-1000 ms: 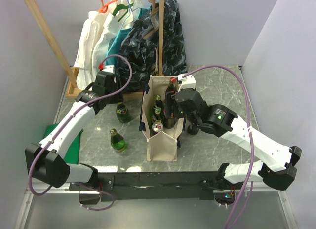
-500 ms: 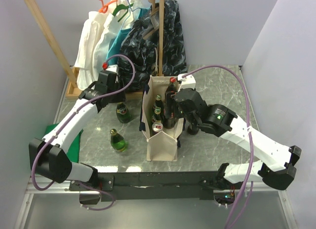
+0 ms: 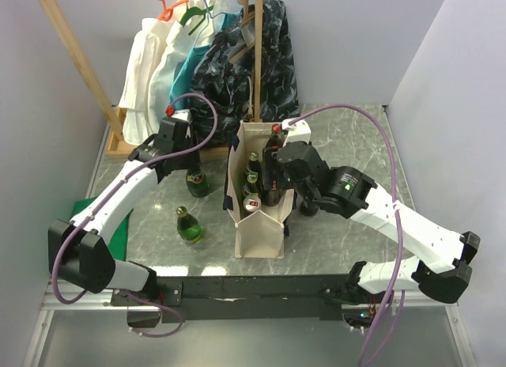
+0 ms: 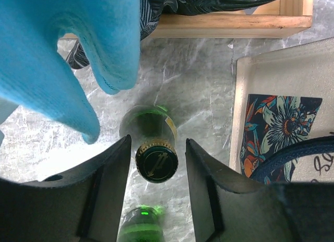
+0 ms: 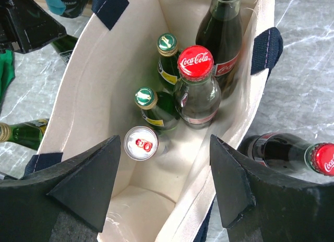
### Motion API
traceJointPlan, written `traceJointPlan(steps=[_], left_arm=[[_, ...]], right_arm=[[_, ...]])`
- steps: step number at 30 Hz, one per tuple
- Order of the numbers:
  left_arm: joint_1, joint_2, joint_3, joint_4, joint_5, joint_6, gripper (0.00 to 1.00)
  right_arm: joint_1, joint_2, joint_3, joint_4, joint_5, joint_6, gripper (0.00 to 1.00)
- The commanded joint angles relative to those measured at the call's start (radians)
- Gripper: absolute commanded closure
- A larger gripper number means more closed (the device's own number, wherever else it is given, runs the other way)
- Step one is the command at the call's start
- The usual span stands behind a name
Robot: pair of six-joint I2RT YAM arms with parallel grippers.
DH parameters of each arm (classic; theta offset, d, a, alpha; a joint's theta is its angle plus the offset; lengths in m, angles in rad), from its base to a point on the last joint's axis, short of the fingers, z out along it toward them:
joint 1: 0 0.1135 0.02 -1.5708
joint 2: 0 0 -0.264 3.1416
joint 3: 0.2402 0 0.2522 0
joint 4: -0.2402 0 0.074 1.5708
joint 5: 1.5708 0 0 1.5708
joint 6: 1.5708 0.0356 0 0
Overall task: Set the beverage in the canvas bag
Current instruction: Pick up the drink from the center of the board.
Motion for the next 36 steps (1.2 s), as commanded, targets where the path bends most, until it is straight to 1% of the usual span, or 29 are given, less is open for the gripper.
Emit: traceJointPlan(steps=[1, 5, 12, 22, 30, 36], left_arm=[[0.003, -0.008, -0.006, 0.038, 0.019, 0.015, 0.52], [0.003, -0.002, -0.007, 0.041, 0.021, 0.016, 0.54], [0.003, 0.004, 0.000, 0.029, 0.016, 0.019, 0.61], [0.003, -0.005, -0.021, 0.032, 0.010, 0.018, 0.62], [0.003, -0.006, -0.030, 0.032, 0.010, 0.013, 0.59], [0.003, -0.009, -0.036, 0.026, 0.012, 0.013, 0.63]], right_arm=[[-0.006, -0.007, 0.019, 0.016, 0.018, 0.003, 0.24], [-0.006, -0.009, 0.021, 0.016, 0.016, 0.003, 0.24], [-0.007, -0.007, 0.029, 0.016, 0.019, -0.002, 0.24], [-0.006, -0.006, 0.030, 0.019, 0.030, -0.014, 0.24], [-0.006, -0.009, 0.018, 0.022, 0.022, -0.010, 0.24], [-0.006, -0.007, 0.015, 0.024, 0.024, -0.011, 0.24]])
